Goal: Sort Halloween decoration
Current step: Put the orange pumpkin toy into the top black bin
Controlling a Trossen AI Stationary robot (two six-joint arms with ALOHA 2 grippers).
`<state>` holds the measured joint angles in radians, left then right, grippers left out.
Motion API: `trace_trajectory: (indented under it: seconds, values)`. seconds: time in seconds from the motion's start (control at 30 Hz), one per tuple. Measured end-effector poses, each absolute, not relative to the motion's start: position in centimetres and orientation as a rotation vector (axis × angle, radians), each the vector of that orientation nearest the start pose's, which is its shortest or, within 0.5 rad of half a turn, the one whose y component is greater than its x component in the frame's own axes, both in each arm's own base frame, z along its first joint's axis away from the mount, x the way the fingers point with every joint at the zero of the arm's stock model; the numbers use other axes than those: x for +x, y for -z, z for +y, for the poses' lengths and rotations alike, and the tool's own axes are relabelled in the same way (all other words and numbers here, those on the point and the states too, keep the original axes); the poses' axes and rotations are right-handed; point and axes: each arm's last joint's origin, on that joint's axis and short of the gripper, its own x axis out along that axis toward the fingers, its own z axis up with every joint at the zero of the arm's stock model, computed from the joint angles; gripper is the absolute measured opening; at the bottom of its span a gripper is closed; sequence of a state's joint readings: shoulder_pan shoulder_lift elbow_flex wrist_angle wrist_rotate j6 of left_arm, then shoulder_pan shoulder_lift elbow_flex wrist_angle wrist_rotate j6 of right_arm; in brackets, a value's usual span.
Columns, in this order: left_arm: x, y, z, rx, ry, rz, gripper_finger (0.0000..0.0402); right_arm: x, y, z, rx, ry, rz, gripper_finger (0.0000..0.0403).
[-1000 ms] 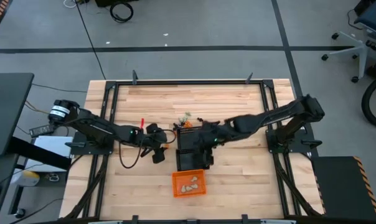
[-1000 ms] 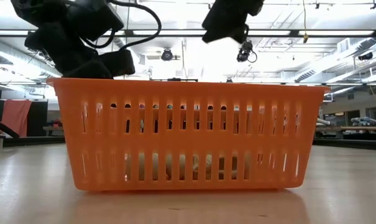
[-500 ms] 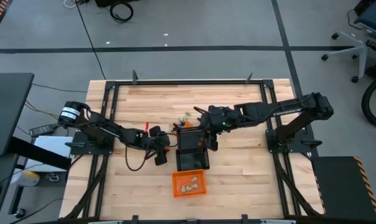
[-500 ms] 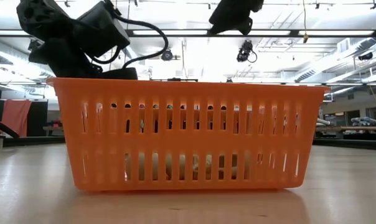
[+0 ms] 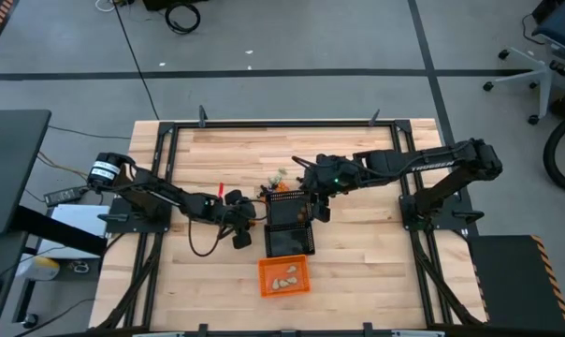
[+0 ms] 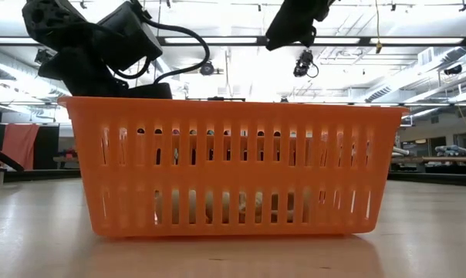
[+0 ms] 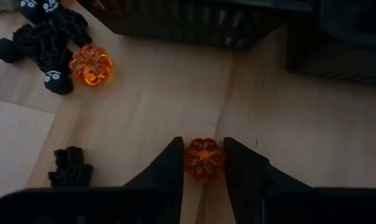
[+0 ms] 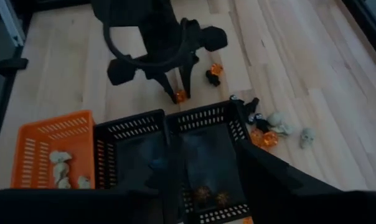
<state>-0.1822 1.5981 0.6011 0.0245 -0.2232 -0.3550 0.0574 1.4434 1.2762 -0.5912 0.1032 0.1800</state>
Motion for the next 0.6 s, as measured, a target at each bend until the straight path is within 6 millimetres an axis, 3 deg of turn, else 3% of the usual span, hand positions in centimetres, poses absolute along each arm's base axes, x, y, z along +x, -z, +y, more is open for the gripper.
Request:
trace_trajectory:
  seconds: [0.6]
  values:
    - [25.7, -14.3, -4.1, -0.153, -0.181, 0.847, 0.0093, 30.0, -31.8, -0.6, 0.156, 0.201, 0.788, 0.015]
